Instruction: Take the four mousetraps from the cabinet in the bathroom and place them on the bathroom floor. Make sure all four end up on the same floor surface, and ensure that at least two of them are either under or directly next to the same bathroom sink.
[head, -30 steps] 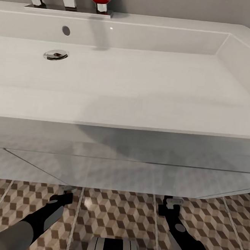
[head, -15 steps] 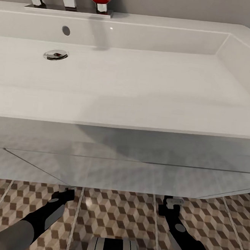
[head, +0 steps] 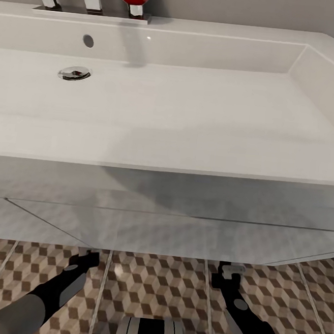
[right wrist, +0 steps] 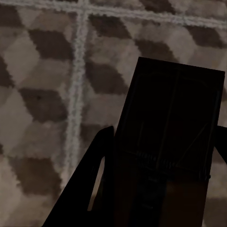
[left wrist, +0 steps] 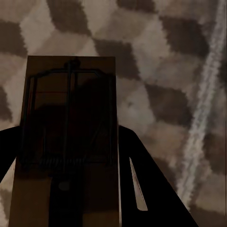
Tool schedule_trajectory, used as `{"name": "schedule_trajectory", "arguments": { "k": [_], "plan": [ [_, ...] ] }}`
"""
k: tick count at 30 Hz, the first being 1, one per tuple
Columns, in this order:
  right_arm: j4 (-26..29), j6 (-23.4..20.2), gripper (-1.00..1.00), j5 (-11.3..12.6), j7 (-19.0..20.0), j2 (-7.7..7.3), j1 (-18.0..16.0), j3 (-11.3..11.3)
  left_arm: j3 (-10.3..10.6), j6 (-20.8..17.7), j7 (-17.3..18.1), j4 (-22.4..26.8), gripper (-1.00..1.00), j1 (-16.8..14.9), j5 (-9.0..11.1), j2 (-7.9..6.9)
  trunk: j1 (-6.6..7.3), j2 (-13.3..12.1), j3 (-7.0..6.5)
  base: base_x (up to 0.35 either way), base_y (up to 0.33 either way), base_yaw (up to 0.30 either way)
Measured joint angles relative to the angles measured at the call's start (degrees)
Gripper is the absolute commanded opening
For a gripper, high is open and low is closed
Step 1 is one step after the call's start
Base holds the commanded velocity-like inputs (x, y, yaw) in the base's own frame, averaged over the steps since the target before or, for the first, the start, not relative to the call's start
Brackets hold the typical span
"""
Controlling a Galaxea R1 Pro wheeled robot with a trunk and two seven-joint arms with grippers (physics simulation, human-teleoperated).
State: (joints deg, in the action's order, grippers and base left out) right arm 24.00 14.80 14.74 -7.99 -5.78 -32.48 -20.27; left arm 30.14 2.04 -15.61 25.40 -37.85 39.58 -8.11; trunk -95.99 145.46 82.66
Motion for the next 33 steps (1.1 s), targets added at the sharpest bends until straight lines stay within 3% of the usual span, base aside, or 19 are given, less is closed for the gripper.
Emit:
{"name": "schedule_trajectory", "arguments": {
  "k": [10, 20, 33],
  "plan": [
    [0.00, 0.00, -1.00, 0.00, -0.06, -0.01, 0.00, 0.01, 0.25, 4.26, 0.24, 0.03, -1.00, 0.00, -0.01, 0.14, 0.00, 0.00, 0.00, 0.000, 0.000, 0.000],
    [0.00, 0.00, -1.00, -0.17, 0.03, 0.00, 0.00, -0.08, 0.30, 4.54, 3.18, -0.05, -1.00, 0.00, 0.01, 0.21, 0.00, 0.00, 0.00, 0.000, 0.000, 0.000],
    [0.00, 0.00, -1.00, -0.09, 0.03, -0.02, 0.00, -0.09, 0.30, 4.47, 3.78, -0.06, -1.00, 0.00, 0.05, 0.34, 0.00, 0.00, 0.00, 0.000, 0.000, 0.000]
  ]
}}
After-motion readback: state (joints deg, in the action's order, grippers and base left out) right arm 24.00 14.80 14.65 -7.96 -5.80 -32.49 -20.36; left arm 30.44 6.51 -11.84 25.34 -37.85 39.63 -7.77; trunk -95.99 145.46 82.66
